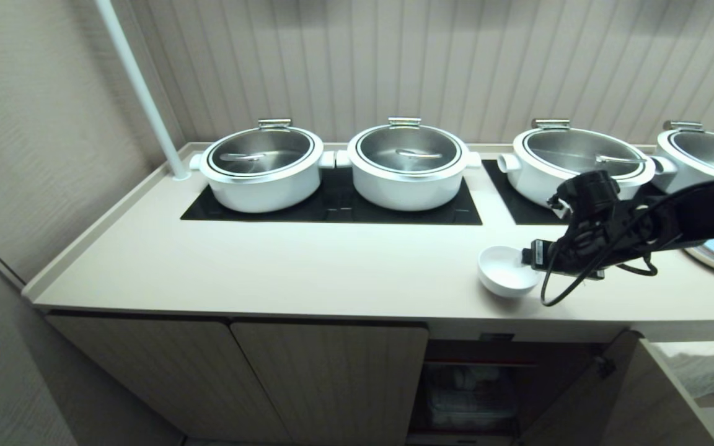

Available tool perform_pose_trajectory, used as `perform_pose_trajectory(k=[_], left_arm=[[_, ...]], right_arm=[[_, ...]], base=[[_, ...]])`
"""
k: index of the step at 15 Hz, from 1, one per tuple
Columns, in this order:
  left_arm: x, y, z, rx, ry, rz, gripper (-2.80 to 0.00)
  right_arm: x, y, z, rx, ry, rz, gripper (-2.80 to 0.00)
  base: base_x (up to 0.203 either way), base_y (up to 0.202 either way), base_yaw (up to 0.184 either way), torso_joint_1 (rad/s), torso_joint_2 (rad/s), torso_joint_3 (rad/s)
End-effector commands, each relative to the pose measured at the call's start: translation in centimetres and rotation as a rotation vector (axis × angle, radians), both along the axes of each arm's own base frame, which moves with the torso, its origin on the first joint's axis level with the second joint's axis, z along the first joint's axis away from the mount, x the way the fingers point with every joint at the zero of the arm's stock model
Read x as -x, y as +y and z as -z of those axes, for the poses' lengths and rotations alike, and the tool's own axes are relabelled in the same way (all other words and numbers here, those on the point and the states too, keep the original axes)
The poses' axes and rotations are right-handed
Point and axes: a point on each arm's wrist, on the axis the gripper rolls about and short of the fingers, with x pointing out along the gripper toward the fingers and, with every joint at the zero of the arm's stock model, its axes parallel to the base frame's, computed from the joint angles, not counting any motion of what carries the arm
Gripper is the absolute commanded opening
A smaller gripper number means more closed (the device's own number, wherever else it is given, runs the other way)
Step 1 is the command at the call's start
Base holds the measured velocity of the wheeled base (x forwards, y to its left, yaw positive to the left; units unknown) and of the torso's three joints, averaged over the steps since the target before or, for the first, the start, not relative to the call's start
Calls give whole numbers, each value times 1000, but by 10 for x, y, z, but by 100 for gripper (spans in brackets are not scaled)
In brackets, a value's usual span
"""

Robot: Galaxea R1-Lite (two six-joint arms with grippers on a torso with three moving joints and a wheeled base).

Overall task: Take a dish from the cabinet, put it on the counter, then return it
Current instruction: Place it on the table, then pick up the bowl from the table

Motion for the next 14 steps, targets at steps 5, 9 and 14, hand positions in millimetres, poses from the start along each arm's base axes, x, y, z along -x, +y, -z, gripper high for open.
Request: perform_pose_trajectory(k=[5,9,14], left_arm=[[0,0,0,0,-1,0,-280],[0,0,0,0,0,0,-280],[0,0,0,0,0,0,-280]], right_arm=[[24,-3,-7,54,-137,-59,0],[41,-4,-3,99,-201,-99,0],[59,-6,-14,113,-243,-114,-280]], base=[[0,0,0,0,0,0],[0,0,0,0,0,0],[0,0,0,0,0,0]])
